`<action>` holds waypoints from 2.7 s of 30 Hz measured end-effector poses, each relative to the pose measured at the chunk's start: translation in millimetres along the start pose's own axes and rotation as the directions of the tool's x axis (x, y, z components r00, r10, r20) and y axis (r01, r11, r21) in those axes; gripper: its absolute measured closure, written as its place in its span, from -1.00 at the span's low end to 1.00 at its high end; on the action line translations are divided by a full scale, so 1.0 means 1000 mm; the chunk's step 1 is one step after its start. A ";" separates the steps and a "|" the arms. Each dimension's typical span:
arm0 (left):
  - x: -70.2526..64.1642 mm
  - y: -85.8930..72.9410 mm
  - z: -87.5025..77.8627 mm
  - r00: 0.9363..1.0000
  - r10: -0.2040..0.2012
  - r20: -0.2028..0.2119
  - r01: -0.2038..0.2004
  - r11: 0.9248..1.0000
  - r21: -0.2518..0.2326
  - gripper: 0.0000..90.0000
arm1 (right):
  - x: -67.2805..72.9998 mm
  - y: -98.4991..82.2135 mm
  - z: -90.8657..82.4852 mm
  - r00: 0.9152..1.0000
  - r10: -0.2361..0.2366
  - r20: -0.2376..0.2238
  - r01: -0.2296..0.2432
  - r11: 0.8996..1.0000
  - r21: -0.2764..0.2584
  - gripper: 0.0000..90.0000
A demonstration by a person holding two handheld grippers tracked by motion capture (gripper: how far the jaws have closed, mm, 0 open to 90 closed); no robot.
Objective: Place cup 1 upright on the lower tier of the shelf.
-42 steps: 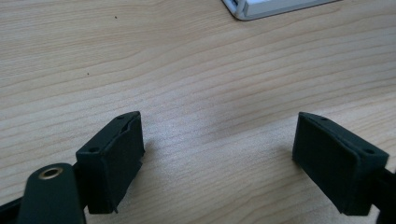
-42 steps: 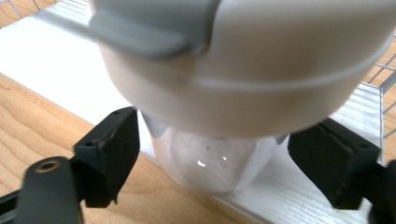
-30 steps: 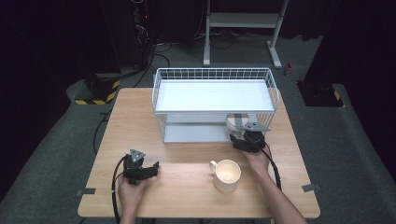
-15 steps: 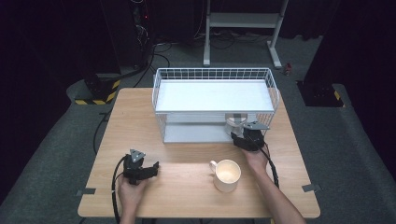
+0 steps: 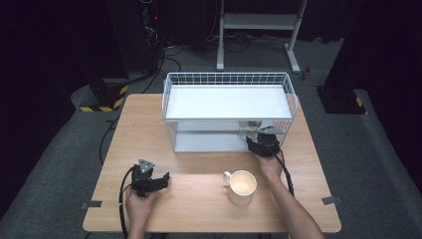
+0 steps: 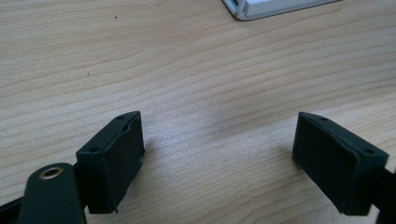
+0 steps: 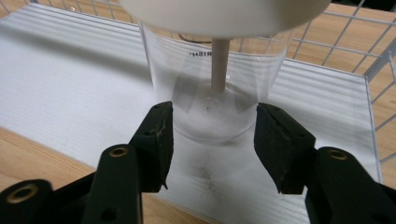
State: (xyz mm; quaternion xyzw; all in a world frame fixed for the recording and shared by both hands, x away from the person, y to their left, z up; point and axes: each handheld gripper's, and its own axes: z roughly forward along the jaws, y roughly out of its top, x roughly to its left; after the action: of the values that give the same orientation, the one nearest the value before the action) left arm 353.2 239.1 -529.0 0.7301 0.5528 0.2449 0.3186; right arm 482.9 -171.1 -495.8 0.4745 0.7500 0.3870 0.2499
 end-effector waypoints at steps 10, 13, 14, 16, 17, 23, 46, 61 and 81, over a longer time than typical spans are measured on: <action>0.000 0.000 0.000 1.000 0.000 0.000 0.000 1.000 0.000 -0.63 | 0.000 0.003 0.008 0.999 0.027 0.019 -0.027 0.999 0.019 0.25; 0.000 0.000 0.000 1.000 0.001 0.000 -0.001 1.000 0.000 -0.63 | 0.000 0.007 0.009 0.999 0.021 0.026 -0.022 1.000 0.023 0.29; 0.000 0.000 0.000 1.000 0.000 0.000 0.000 1.000 0.000 -0.63 | 0.001 0.007 0.010 0.999 0.024 0.024 -0.025 0.999 0.025 0.30; 0.000 0.000 0.000 1.000 0.001 -0.001 -0.001 1.000 0.000 -0.63 | 0.001 0.008 0.011 0.999 0.024 0.026 -0.024 0.999 0.026 0.33; 0.000 0.000 0.000 1.000 0.000 0.000 0.000 1.000 0.000 -0.63 | 0.001 0.008 0.012 1.000 0.017 0.026 -0.017 1.000 0.023 0.34; 0.000 0.000 0.000 1.000 0.001 0.000 -0.001 1.000 0.000 -0.63 | 0.000 0.006 0.013 1.000 0.017 0.022 -0.018 0.999 0.035 0.34; 0.000 0.000 0.000 1.000 0.001 -0.001 -0.001 1.000 0.000 -0.63 | -0.008 -0.001 -0.024 0.999 0.014 -0.039 -0.015 1.000 -0.016 0.02; 0.000 0.000 0.000 1.000 0.000 -0.001 0.000 1.000 0.000 -0.62 | -0.014 -0.012 -0.042 0.997 0.015 -0.072 -0.019 0.999 -0.045 -0.03; 0.000 0.000 0.000 1.000 0.001 -0.002 -0.001 1.000 0.000 -0.62 | -0.020 -0.026 -0.065 0.994 0.018 -0.104 -0.024 0.998 -0.061 -0.08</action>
State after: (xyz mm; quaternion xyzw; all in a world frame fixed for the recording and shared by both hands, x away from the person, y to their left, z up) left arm 353.2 239.1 -529.0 0.7301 0.5527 0.2457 0.3180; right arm 429.9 -217.5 -479.6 0.4537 0.7445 0.4369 0.2214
